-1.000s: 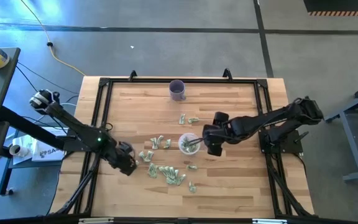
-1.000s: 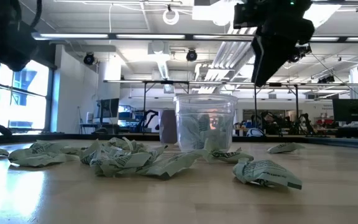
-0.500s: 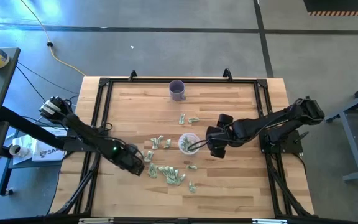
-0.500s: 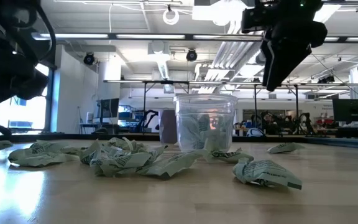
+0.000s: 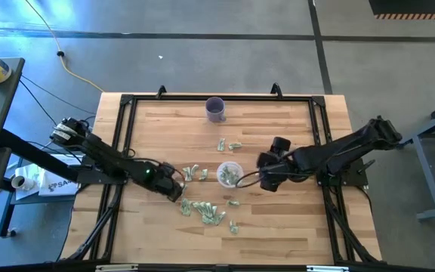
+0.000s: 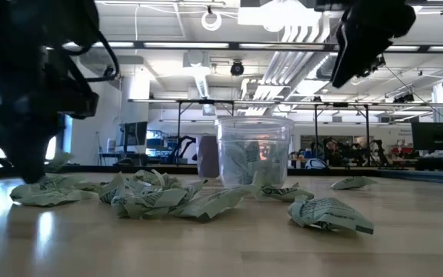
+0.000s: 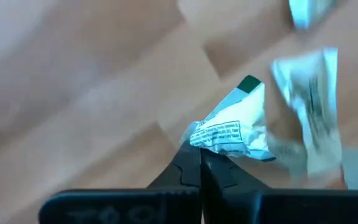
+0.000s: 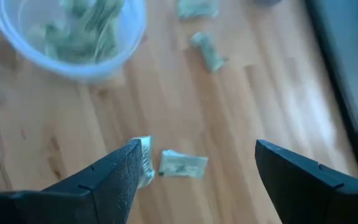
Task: Pick and place Stevia / Truvia into bins
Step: Put the stevia packet into the transparent container
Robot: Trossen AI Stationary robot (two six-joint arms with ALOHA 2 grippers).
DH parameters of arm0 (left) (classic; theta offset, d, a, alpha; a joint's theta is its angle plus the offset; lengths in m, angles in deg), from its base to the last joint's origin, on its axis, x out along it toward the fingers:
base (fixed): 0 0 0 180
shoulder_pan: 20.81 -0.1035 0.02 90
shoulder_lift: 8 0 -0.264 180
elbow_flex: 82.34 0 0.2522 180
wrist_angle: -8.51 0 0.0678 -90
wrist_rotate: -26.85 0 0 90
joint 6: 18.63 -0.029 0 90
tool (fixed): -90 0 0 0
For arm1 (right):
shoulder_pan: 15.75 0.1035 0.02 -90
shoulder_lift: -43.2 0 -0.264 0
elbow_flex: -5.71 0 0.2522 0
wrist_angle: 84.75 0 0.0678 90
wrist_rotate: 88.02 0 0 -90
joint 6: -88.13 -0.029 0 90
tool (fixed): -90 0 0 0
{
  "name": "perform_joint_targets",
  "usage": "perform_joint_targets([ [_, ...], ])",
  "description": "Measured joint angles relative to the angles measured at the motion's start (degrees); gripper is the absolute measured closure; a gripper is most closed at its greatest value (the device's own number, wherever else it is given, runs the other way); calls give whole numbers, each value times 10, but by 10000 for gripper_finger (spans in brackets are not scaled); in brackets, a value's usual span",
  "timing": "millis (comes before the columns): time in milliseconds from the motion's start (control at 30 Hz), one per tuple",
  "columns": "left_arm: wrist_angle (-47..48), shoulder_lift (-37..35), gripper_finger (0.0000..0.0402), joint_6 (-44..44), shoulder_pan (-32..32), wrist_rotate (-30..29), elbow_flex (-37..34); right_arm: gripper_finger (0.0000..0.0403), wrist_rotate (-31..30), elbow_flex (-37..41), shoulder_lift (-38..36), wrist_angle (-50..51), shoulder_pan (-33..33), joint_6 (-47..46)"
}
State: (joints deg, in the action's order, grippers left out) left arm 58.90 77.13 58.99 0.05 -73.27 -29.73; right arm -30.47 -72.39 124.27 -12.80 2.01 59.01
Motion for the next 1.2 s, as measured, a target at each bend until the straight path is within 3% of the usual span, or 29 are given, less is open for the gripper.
perform_joint_targets([
  [167,41,3,362,-56,-55,-30,41,100,-69,0,-60,66,16,-91],
  [300,62,1,380,-132,-99,-40,96,100,-93,0,-102,133,18,-168],
  [433,13,0,379,-218,-131,-43,161,100,-93,0,-135,153,17,-190],
  [667,-222,27,379,-417,-134,65,228,100,-63,0,-159,163,19,-217],
  [933,-234,198,376,-458,-174,163,330,100,-24,0,-158,169,63,-236],
  [1000,-205,228,352,-458,-183,173,366,100,-6,2,-158,171,79,-240],
  [1200,-16,237,224,-477,-186,145,452,100,55,69,-158,131,96,-205],
])
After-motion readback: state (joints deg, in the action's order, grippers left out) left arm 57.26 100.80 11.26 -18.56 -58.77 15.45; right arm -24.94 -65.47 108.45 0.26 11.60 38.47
